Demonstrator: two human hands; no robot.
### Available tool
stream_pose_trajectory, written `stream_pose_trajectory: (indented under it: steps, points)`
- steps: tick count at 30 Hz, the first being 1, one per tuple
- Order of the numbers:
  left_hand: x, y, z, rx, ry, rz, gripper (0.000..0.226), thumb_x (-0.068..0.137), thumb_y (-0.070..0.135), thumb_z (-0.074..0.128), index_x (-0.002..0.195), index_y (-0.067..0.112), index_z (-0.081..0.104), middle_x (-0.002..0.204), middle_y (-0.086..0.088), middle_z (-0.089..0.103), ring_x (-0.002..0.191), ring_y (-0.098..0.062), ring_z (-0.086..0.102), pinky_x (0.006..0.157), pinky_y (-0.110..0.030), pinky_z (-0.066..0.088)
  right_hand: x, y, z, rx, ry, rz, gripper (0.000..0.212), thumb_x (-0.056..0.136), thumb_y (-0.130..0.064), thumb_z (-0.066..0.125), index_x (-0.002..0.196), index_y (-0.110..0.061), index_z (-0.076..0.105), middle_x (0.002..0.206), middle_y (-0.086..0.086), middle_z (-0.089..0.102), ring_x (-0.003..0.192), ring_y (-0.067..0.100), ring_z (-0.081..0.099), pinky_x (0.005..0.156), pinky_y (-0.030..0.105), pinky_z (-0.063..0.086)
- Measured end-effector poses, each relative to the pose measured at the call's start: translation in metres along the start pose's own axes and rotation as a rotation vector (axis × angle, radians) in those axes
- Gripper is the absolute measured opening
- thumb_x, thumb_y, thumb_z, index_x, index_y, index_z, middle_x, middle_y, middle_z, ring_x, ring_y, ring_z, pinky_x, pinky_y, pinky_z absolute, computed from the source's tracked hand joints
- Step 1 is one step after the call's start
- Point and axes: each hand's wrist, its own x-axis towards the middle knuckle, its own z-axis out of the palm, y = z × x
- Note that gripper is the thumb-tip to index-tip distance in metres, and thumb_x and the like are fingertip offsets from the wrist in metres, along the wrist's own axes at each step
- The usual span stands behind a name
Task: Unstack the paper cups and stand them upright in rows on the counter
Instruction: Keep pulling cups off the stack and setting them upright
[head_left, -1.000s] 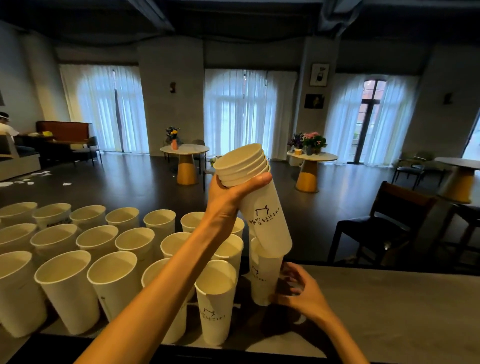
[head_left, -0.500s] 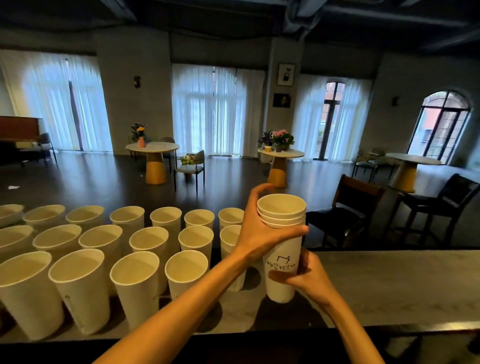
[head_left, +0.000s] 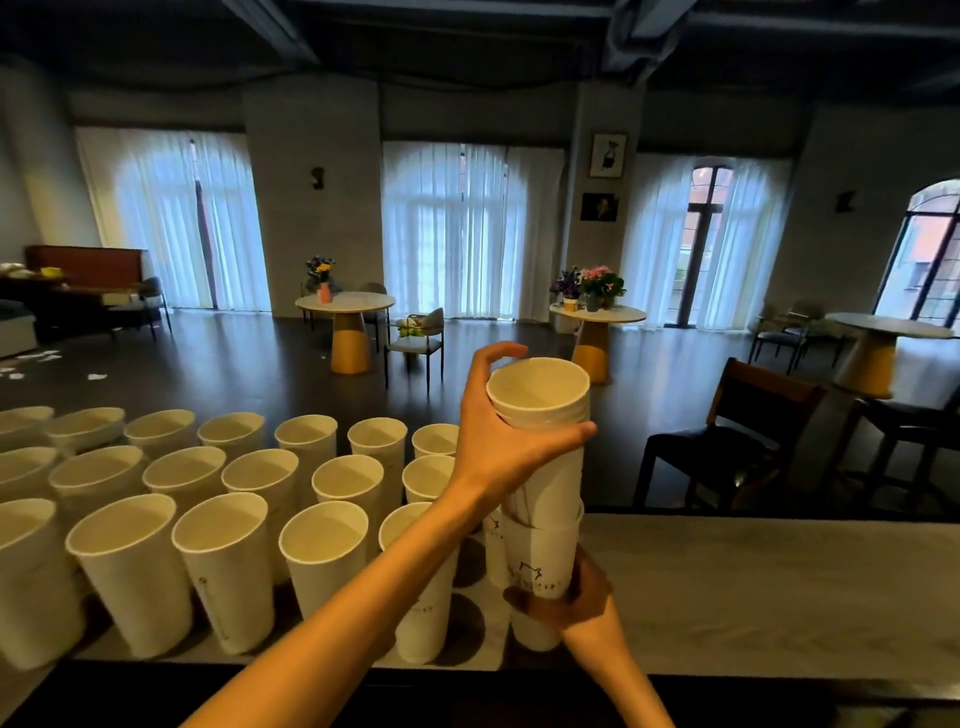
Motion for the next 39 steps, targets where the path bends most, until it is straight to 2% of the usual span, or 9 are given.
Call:
stream_pose_trajectory:
  steps: [7,13,16,19,22,25,29,32,39]
  points:
    - [0.017,0.024,-0.025,-0.099,0.155,0.044,0.086,0.058,0.034,0.09,0.131,0.03,0.044,0.127,0.007,0.056,0.11,-0.006,0.061,0.085,-0.02,0.057,0.003,0.025,0.019,0.064,-0.035,0.038,0.105,0.051,-0.027,0.096,0.14,-0.026,0.04,0.136,-0.003,0.056,0.129,0.023,0.05,0.103,0.043,0.045]
    - [0.017,0.028,-0.022,-0.118,0.142,0.054,0.082,0.06,0.031,0.088,0.129,0.035,0.043,0.121,0.017,0.057,0.108,0.001,0.06,0.079,-0.016,0.056,0.001,0.025,0.016,0.101,-0.107,0.054,0.092,0.048,-0.029,0.096,0.126,-0.032,0.046,0.119,-0.013,0.058,0.117,0.015,0.053,0.101,0.044,0.048]
    - [0.017,0.028,-0.013,-0.134,0.112,0.048,0.082,0.06,0.031,0.089,0.129,0.031,0.044,0.118,0.019,0.057,0.107,0.002,0.061,0.08,-0.017,0.056,-0.001,0.023,-0.002,0.068,-0.217,0.031,0.093,0.04,-0.038,0.096,0.119,-0.038,0.046,0.113,-0.019,0.059,0.107,0.004,0.055,0.096,0.034,0.052]
    - [0.018,0.025,0.001,-0.153,0.082,0.045,0.086,0.055,0.041,0.092,0.127,0.033,0.046,0.12,0.016,0.058,0.107,-0.001,0.062,0.084,-0.021,0.057,0.001,0.029,-0.033,-0.043,-0.286,-0.071,0.081,0.055,-0.037,0.095,0.121,-0.04,0.049,0.114,-0.018,0.061,0.1,-0.008,0.058,0.098,0.031,0.051]
    - [0.016,0.022,0.03,-0.174,0.032,0.024,0.09,0.049,0.05,0.089,0.126,0.032,0.047,0.123,0.009,0.058,0.109,-0.005,0.062,0.087,-0.024,0.057,-0.006,0.027,-0.074,0.069,-0.137,-0.078,0.085,0.05,-0.029,0.098,0.124,-0.025,0.055,0.118,-0.008,0.065,0.105,0.003,0.065,0.085,0.019,0.053]
    - [0.009,0.016,0.059,-0.174,-0.04,-0.006,0.092,0.047,0.047,0.091,0.126,0.027,0.047,0.124,0.003,0.061,0.106,-0.003,0.063,0.085,-0.017,0.054,-0.009,0.025,-0.105,0.185,-0.014,-0.126,0.111,0.032,-0.045,0.099,0.131,-0.023,0.052,0.123,-0.006,0.066,0.113,0.01,0.063,0.091,0.029,0.054]
    - [-0.007,0.004,0.087,-0.141,-0.188,-0.031,0.095,0.051,0.028,0.099,0.129,0.026,0.046,0.127,0.008,0.056,0.108,0.003,0.06,0.086,-0.014,0.051,-0.009,0.023,-0.124,0.21,0.078,-0.172,0.093,0.054,-0.013,0.094,0.135,-0.018,0.049,0.125,-0.003,0.064,0.111,0.011,0.065,0.085,0.025,0.058]
    - [-0.014,-0.005,0.096,-0.107,-0.254,-0.023,0.092,0.055,0.02,0.098,0.131,0.026,0.046,0.128,0.015,0.053,0.11,0.007,0.057,0.088,-0.01,0.049,-0.006,0.021,-0.128,0.188,0.114,-0.205,0.083,0.059,-0.011,0.091,0.133,-0.016,0.053,0.122,-0.004,0.066,0.111,0.011,0.065,0.081,0.02,0.056]
    - [0.008,-0.015,0.092,-0.053,-0.13,-0.004,0.092,0.049,0.05,0.092,0.127,0.028,0.049,0.121,0.016,0.058,0.109,0.004,0.059,0.084,-0.012,0.051,0.018,-0.007,-0.115,0.111,0.111,-0.194,0.073,0.069,-0.019,0.088,0.128,-0.02,0.046,0.124,-0.005,0.056,0.111,0.012,0.056,0.081,0.017,0.048]
